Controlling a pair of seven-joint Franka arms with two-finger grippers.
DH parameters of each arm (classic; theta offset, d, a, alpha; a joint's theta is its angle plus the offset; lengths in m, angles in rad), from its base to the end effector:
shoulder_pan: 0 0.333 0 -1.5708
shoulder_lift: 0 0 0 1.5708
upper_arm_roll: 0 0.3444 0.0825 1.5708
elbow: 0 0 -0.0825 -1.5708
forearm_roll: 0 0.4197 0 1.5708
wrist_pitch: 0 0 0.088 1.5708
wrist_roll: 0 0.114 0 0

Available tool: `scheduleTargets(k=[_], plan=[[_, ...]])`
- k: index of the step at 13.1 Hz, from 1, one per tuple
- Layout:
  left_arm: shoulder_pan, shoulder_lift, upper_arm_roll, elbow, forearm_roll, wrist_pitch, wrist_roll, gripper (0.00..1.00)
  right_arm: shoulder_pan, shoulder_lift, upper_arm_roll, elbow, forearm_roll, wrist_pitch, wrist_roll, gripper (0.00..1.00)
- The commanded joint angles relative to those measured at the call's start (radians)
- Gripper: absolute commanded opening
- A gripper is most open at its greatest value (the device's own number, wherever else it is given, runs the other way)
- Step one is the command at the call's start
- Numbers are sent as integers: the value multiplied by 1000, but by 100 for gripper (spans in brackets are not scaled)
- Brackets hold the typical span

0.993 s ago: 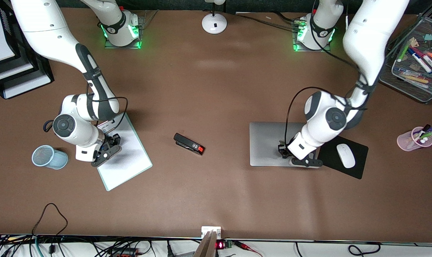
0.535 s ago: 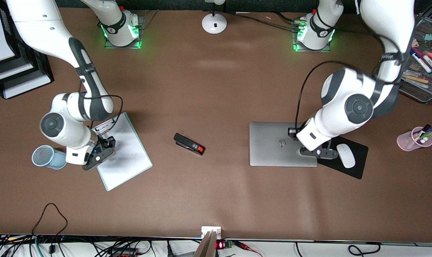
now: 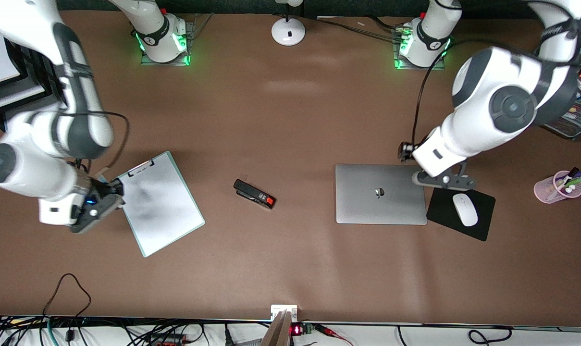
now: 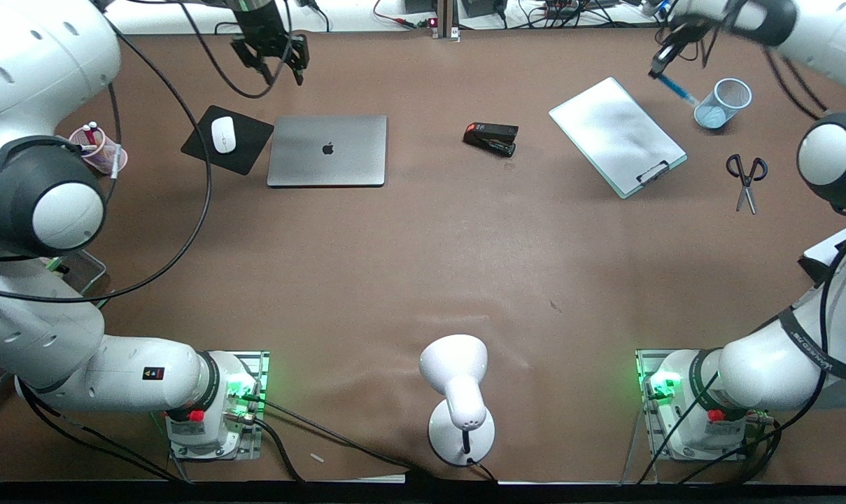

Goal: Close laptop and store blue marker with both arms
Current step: 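Carry the blue marker to the light-blue cup while the left gripper withdraws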

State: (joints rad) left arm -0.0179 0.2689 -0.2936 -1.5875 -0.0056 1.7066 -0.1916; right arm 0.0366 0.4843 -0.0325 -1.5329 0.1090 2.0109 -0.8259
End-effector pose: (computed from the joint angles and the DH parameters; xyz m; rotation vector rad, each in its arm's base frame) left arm 0.6386 -0.1869 0.4851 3.0814 -0.1760 -0.2392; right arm 0.7349 0.0136 0.3784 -2.8285 -1.1742 -0.0427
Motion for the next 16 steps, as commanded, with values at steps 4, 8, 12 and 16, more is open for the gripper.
scheduleTargets(k=[4,8,12,16], plan=[[78,-30,-2,115,27,-154,217,100,-161,16,3,142,220,-167,-407,0],[-11,-87,97,98,24,-151,245,100,-260,58,5,172,400,-161,-715,0],[-95,-199,269,-56,52,-8,230,100,-320,91,5,218,549,-166,-950,0],[-96,-270,289,-138,52,47,233,100,-356,166,6,264,688,-167,-1078,0]])
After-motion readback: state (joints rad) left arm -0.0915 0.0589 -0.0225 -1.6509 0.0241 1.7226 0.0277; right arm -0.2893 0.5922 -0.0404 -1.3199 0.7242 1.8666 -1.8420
